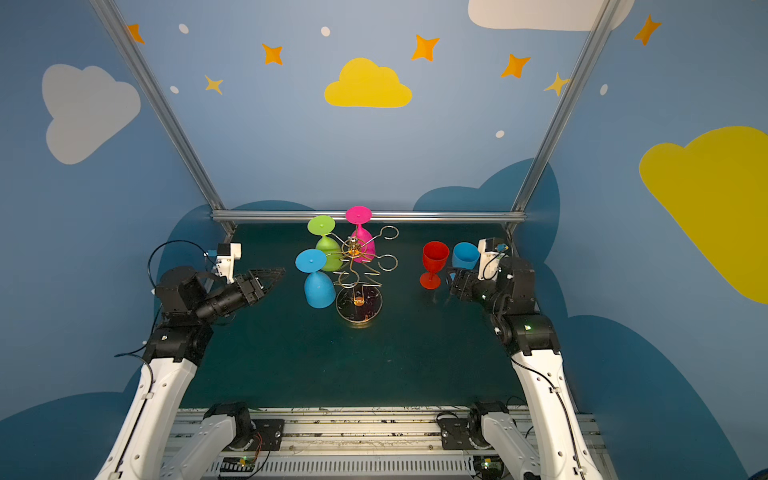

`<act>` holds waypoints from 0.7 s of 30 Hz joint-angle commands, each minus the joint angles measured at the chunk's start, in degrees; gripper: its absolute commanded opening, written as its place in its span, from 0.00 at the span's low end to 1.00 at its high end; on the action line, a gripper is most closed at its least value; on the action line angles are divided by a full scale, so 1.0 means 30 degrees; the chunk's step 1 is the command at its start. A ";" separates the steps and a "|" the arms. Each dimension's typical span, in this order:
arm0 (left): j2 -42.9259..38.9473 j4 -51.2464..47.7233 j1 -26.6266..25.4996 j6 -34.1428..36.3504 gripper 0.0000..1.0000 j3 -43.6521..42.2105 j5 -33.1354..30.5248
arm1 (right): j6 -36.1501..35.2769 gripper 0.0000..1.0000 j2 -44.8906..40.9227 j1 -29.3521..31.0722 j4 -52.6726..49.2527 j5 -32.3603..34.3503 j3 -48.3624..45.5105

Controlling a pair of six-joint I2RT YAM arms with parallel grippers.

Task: Take the wine glass off the wine glass rack

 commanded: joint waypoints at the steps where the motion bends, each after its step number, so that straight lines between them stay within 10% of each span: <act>1: 0.0190 0.0705 0.0083 -0.0774 0.69 -0.0127 0.1351 | 0.0323 0.77 -0.0294 0.0640 0.1526 0.0049 -0.0268; 21: 0.3141 0.3088 -0.1900 -0.0848 0.62 0.0649 0.0331 | 0.0190 0.76 0.0255 0.3868 0.1988 0.1260 -0.0259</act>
